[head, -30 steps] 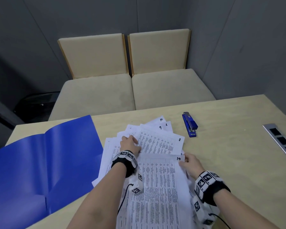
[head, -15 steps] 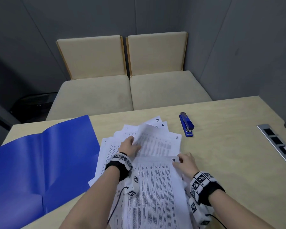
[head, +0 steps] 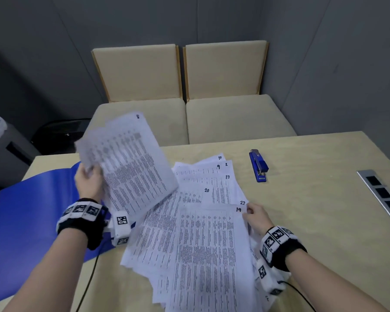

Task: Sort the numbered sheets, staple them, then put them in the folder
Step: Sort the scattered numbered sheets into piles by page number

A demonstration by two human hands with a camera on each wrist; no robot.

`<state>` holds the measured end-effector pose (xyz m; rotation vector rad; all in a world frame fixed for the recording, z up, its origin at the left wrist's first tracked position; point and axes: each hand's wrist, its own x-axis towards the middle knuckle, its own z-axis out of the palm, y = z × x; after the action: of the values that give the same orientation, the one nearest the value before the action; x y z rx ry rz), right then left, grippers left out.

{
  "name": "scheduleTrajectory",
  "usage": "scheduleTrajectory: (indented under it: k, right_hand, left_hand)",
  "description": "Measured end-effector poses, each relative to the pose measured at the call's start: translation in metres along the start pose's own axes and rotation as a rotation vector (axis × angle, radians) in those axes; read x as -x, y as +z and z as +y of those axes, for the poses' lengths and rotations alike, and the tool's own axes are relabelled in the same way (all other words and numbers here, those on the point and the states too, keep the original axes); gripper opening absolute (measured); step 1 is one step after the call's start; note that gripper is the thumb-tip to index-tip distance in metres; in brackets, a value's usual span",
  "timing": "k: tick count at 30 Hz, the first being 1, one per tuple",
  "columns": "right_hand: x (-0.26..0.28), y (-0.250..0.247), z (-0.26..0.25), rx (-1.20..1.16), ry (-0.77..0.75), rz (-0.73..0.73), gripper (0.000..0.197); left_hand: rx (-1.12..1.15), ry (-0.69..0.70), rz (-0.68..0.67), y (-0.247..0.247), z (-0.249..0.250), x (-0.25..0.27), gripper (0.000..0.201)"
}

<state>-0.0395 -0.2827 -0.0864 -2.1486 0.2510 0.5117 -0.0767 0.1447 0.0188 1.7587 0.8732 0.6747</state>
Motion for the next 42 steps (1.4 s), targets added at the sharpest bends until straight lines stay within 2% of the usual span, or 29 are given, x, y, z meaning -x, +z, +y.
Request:
scheduleTrajectory:
  k: [3,6,9,11,14,17,20,23,26,29,30,32,33,34,35,36,38,42]
  right_hand:
    - [0.001,0.002,-0.004,-0.102,0.044,-0.016,0.026]
    - [-0.002,0.011,-0.008,-0.234,0.1,-0.043,0.023]
    - [-0.007,0.025,-0.016,-0.365,0.138,-0.054,0.018]
    - [-0.004,0.032,-0.028,-0.367,0.14,-0.054,0.018]
    - [-0.001,0.039,-0.037,-0.379,0.13,-0.031,0.022]
    - [0.006,0.044,-0.042,-0.445,0.142,0.023,0.022]
    - [0.016,0.049,-0.042,-0.548,0.142,0.029,0.012]
    - [0.029,0.052,-0.038,-0.46,0.126,-0.011,0.015]
    - [0.04,0.058,-0.034,-0.218,0.102,0.027,0.028]
    - [0.045,0.063,-0.031,-0.121,0.126,0.076,0.033]
    - [0.046,0.063,-0.029,-0.107,0.124,0.085,0.03]
    - [0.05,0.059,-0.025,-0.077,0.119,0.099,0.023]
    - [0.051,0.056,-0.023,-0.065,0.118,0.092,0.021]
    - [0.052,0.053,-0.022,-0.054,0.108,0.077,0.021]
    - [0.054,0.049,-0.021,-0.042,0.099,0.057,0.022]
    - [0.054,0.043,-0.022,-0.027,0.087,0.038,0.023]
    - [0.052,0.033,-0.021,-0.015,0.078,0.007,0.026]
    - [0.044,0.023,-0.023,0.029,0.07,-0.061,0.028]
  left_hand:
    - [0.209,-0.122,0.056,-0.02,0.0,-0.006,0.015]
    - [0.307,-0.271,-0.092,-0.029,-0.007,0.001,0.011]
    - [0.189,-0.377,-0.325,-0.021,-0.011,0.031,0.014]
    - [0.071,-0.397,-0.479,-0.011,-0.019,0.06,0.004]
    - [-0.05,-0.457,-0.698,0.003,-0.04,0.095,0.016]
    - [-0.144,-0.476,-0.805,0.014,-0.056,0.116,0.021]
    - [-0.191,-0.414,-0.815,0.02,-0.055,0.13,0.008]
    - [-0.216,-0.41,-0.822,0.023,-0.061,0.135,0.011]
    - [-0.249,-0.388,-0.867,0.027,-0.063,0.137,0.016]
    - [-0.266,-0.394,-0.953,0.034,-0.049,0.139,0.02]
    - [-0.32,-0.346,-0.958,0.038,-0.046,0.137,0.03]
    - [-0.507,-0.126,-0.848,0.047,-0.048,0.129,0.045]
    - [-0.601,0.009,-0.778,0.051,-0.048,0.124,0.04]
    - [-0.71,0.142,-0.745,0.054,-0.048,0.118,0.026]
    - [-0.82,0.246,-0.767,0.056,-0.051,0.114,0.021]
    - [-0.95,0.337,-0.83,0.059,-0.056,0.109,0.035]
    - [-1.084,0.434,-0.921,0.063,-0.061,0.099,0.052]
    - [-1.127,0.459,-0.978,0.065,-0.069,0.088,0.044]
